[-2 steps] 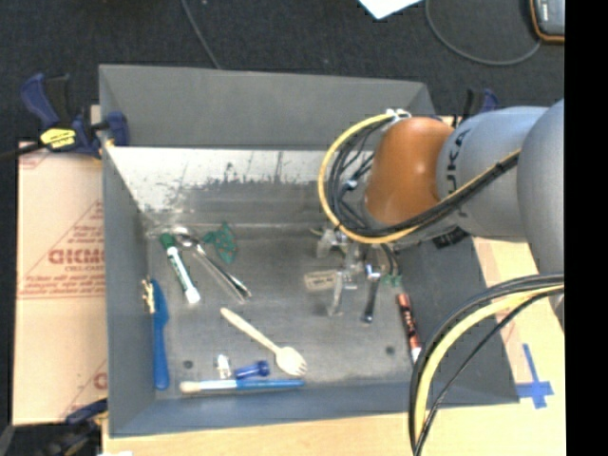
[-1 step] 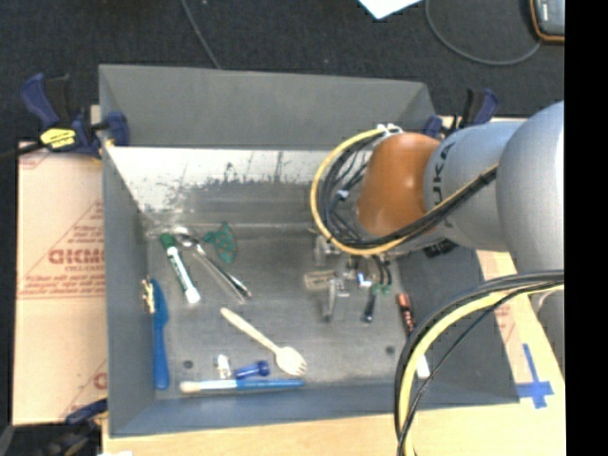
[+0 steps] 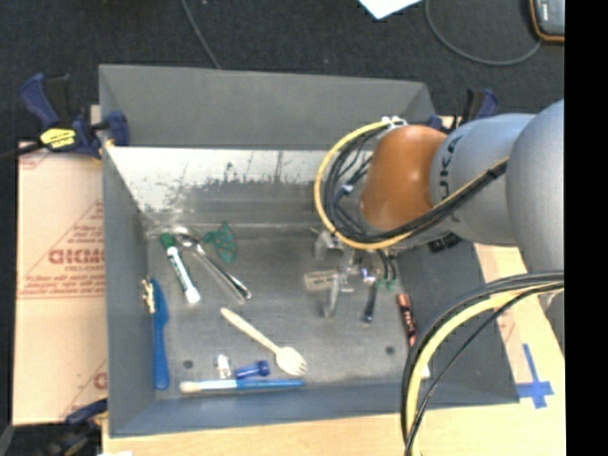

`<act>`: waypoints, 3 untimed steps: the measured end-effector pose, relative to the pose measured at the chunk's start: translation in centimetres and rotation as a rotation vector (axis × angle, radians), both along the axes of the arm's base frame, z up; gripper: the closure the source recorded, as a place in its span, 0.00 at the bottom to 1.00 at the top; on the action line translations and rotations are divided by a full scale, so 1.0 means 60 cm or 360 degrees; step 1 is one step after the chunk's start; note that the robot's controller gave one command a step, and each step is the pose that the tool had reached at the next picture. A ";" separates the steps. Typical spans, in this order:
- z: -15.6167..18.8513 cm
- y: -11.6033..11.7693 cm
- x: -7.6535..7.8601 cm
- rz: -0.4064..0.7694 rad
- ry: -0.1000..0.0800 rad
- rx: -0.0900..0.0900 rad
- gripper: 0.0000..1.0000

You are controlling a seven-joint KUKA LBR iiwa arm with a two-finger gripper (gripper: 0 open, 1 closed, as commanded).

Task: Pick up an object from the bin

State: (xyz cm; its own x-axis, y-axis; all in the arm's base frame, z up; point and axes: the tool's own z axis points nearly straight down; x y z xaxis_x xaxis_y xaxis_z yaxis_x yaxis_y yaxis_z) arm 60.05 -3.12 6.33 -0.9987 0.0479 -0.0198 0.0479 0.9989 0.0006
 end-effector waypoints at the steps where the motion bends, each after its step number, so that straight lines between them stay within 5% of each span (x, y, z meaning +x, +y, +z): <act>1: 0.011 -0.004 0.005 -0.0097 -0.0011 0.0003 0.00; 2: 0.008 -0.003 0.006 -0.0007 -0.0018 -0.0002 1.00; 3: 0.007 -0.002 0.006 -0.0007 -0.0018 -0.0002 1.00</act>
Offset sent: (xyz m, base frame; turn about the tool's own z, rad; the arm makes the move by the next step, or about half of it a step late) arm 0.0002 -0.0002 0.0005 0.0038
